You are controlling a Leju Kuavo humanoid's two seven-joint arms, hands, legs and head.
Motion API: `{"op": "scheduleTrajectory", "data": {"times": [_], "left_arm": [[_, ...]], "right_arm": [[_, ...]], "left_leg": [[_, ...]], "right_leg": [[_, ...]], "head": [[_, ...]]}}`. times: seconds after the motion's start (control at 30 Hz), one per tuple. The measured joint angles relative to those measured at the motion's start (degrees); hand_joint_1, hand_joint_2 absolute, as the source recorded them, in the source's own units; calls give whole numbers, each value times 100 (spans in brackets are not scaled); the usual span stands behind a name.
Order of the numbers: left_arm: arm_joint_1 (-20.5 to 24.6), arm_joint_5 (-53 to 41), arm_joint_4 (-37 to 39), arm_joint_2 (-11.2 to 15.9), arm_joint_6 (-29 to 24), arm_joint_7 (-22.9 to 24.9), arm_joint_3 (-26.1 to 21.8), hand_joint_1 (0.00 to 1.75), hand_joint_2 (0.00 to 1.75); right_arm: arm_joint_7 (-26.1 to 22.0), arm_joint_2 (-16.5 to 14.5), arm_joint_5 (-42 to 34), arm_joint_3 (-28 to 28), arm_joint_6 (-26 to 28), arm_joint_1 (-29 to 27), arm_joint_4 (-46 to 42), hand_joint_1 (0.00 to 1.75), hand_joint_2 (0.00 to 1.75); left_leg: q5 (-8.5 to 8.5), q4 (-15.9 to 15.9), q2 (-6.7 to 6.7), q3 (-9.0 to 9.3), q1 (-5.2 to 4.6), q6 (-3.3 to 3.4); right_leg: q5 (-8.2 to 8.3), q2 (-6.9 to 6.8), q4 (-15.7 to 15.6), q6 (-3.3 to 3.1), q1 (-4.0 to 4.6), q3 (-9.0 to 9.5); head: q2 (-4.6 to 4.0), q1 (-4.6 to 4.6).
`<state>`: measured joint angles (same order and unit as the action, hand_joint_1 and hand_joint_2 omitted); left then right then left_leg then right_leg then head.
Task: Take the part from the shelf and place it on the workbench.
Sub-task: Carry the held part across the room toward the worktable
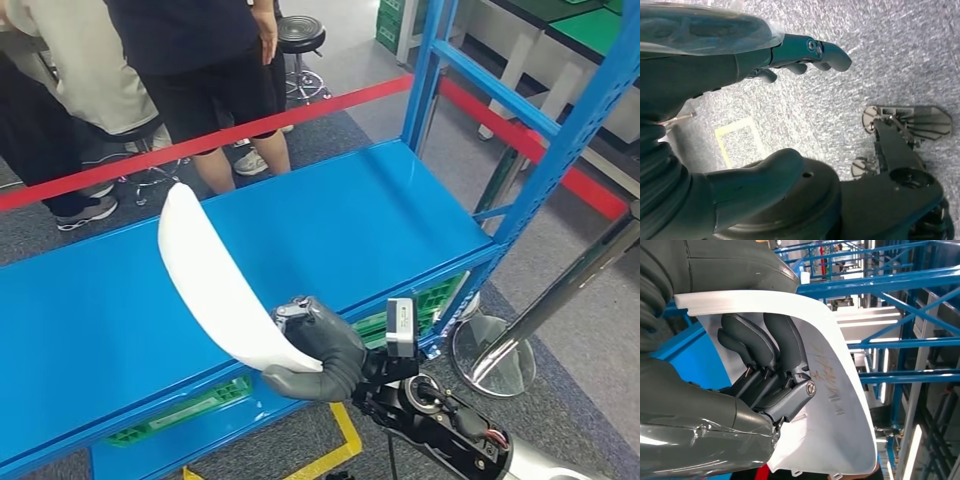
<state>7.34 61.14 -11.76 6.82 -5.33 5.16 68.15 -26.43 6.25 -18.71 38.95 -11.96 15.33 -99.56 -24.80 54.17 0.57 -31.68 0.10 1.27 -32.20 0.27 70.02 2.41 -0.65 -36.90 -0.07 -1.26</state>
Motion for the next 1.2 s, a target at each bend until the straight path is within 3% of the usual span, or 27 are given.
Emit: {"op": "scheduleTrajectory", "data": {"times": [0.07,0.13,0.23,0.3,0.4,0.43,0.47,0.5,0.6,0.67,0.77,0.83,0.9,0.93,0.97,1.0,1.03,1.1,1.13,1.2], "left_arm": [[4,-2,0,-8,0,0,0,0,175],[17,-3,0,-10,-1,0,0,0,175],[27,-3,1,-2,-2,3,0,0,175],[34,-3,1,1,-2,10,0,0,175],[35,-1,0,-9,-1,16,0,0,175],[31,1,1,-11,-1,19,1,0,175],[27,2,1,-11,-1,20,1,0,175],[23,3,2,-8,-2,21,2,0,175],[28,3,2,4,-3,21,2,0,175],[48,3,2,4,-4,20,2,0,175],[48,4,2,-3,-5,20,2,0,175],[44,5,2,-7,-9,20,2,0,175],[45,5,2,-7,-15,20,2,0,175],[43,5,2,-8,-16,20,2,0,175],[39,5,2,-8,-16,20,2,0,175],[36,5,2,-9,-16,21,2,0,175],[35,5,2,-11,-15,21,2,0,175],[43,4,2,-23,-15,22,2,0,175],[52,3,2,-31,-15,22,2,0,175],[59,0,2,-39,-15,23,2,0,175]], "right_arm": [[0,0,0,0,1,3,3,175,175],[-1,0,-2,-1,2,6,5,175,175],[0,-1,-3,-2,4,5,7,175,175],[0,-2,1,-2,4,14,6,175,175],[2,-1,7,-2,1,23,5,175,175],[3,-1,8,-1,1,23,6,175,175],[4,-2,9,-1,1,22,7,175,175],[4,-2,9,0,1,23,7,175,175],[4,-2,10,-1,1,31,7,175,175],[4,-2,12,-1,-1,37,7,175,175],[5,-1,13,-1,-3,41,7,175,175],[5,0,13,-2,-3,44,7,175,175],[7,0,14,-1,-3,40,10,175,175],[9,0,14,-1,-2,37,14,175,175],[10,0,16,0,-2,35,17,175,175],[11,0,18,0,-2,35,21,175,175],[11,0,21,0,-2,36,22,175,175],[13,0,23,-1,-2,39,22,175,175],[13,0,25,-2,-2,43,22,175,175],[14,0,28,-2,-1,48,22,175,175]], "left_leg": [[-32,19,-16,30,-8,-35],[-53,55,-29,19,-27,-83],[-48,79,-36,-25,-28,-164],[-206,320,-42,-133,-19,-232],[-707,1434,-45,-702,15,-320],[-776,1725,-45,-867,26,-333],[-742,1820,-44,-937,33,-338],[-594,1660,-40,-878,37,-335],[-23,411,47,-298,25,-277],[52,49,66,-139,-5,-216],[64,14,-22,-118,-2,-125],[83,-20,-67,-88,27,-58],[80,-18,-124,-82,20,-22],[78,-16,-160,-80,14,-15],[75,-14,-201,-75,7,-11],[72,-13,-250,-66,2,-10],[68,-11,-305,-52,-2,-13],[58,-3,-416,-35,-13,-29],[58,7,-469,-45,-15,-46],[77,16,-559,-91,-3,-100]], "right_leg": [[406,4,-795,-21,-2,370],[546,12,-1330,-84,7,632],[539,13,-1428,-194,13,676],[567,-8,-1476,-249,-12,694],[576,-64,-1495,-283,-23,691],[574,-79,-1495,-285,-23,690],[571,-92,-1495,-286,-24,692],[566,-103,-1495,-285,-26,700],[538,-135,-1493,-246,-19,736],[513,-163,-1499,-194,2,749],[450,-186,-1474,-100,2,757],[191,-134,-1074,-52,-6,595],[-208,-80,-255,-33,-9,232],[-331,-67,99,-32,-8,65],[-352,-59,282,-35,-8,-28],[-245,-49,220,-48,-7,-11],[-40,-26,-67,-69,-3,110],[399,156,-917,-133,1,479],[507,246,-1244,-157,3,623],[521,317,-1491,-184,14,746]], "head": [[0,-50],[0,-74],[0,-41],[0,5],[0,114],[0,133],[0,147],[0,161],[0,198],[0,195],[0,169],[0,120],[0,52],[0,27],[0,11],[0,-4],[0,-20],[0,-54],[0,-65],[0,-68]]}}
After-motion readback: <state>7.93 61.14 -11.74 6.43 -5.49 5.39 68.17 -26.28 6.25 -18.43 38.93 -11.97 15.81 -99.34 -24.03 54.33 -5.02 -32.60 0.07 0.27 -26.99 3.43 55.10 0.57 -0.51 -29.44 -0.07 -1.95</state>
